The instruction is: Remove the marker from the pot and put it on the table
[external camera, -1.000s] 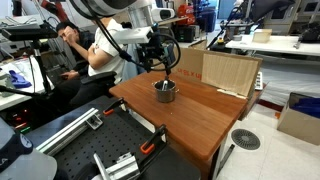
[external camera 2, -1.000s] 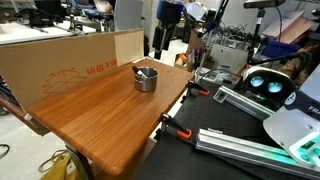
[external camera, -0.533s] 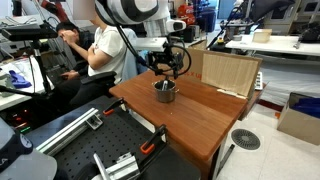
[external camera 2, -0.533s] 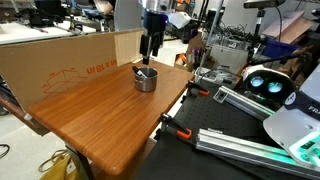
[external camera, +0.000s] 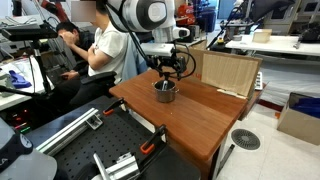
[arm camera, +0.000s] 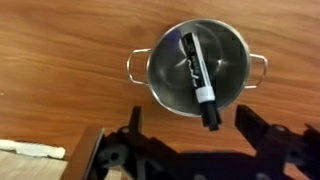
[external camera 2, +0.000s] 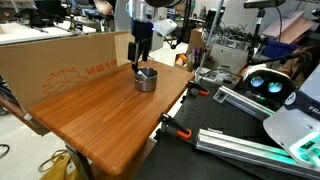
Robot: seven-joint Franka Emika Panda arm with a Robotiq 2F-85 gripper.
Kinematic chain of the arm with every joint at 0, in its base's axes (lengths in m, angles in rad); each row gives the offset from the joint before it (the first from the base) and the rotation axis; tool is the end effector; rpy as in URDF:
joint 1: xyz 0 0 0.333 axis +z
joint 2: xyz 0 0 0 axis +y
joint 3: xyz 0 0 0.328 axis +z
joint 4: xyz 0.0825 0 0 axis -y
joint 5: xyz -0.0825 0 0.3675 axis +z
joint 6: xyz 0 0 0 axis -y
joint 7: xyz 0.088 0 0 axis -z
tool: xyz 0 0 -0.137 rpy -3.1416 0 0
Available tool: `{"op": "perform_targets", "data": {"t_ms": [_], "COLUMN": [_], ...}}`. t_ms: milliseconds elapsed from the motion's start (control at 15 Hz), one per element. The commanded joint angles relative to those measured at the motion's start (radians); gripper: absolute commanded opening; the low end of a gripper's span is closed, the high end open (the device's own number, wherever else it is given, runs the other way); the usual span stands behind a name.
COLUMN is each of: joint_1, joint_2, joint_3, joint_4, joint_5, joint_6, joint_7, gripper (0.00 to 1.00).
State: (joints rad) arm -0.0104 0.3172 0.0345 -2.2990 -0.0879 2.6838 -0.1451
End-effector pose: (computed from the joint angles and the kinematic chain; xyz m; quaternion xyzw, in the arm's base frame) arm 0.5332 0.0149 0.2117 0.9918 0.1219 0.0331 0.0174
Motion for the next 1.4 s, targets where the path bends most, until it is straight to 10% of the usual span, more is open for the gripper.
{"op": "perform_targets", "data": {"t_ms": [0, 600, 667, 1333], "joint_1": [0.007, 0.011, 0.011, 0.015], "joint_2": [0.021, 0.059, 0.066, 0.074], "joint_3": [0.012, 0.026, 0.025, 0.030], "joint_4": [0.045, 0.065, 0.067, 0.094], "joint_5": [0.004, 0.012, 0.011, 0.010], "joint_6": [-0.034, -0.085, -0.088, -0.105], "joint_7": [-0.017, -0.016, -0.014, -0.015], "gripper": [1.00, 1.00, 0.75, 0.08]}}
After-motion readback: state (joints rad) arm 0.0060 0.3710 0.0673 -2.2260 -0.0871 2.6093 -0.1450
